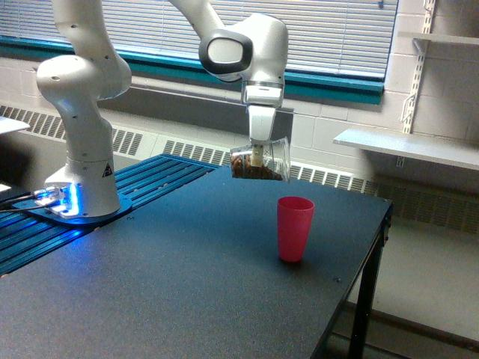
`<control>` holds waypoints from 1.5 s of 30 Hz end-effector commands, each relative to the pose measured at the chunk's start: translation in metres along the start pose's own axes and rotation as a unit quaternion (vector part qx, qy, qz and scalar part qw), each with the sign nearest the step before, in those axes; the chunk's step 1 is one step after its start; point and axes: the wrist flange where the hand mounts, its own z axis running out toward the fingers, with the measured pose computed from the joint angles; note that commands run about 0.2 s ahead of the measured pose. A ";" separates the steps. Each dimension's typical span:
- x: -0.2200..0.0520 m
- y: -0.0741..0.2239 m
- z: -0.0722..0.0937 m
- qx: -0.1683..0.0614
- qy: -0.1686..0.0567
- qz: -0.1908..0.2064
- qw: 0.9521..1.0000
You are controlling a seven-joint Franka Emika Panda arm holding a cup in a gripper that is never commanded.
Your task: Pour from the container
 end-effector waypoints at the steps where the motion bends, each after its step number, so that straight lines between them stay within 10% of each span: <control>1: 0.003 -0.009 -0.004 -0.008 0.003 0.007 1.000; 45: 0.009 -0.024 0.003 -0.072 -0.027 -0.003 0.997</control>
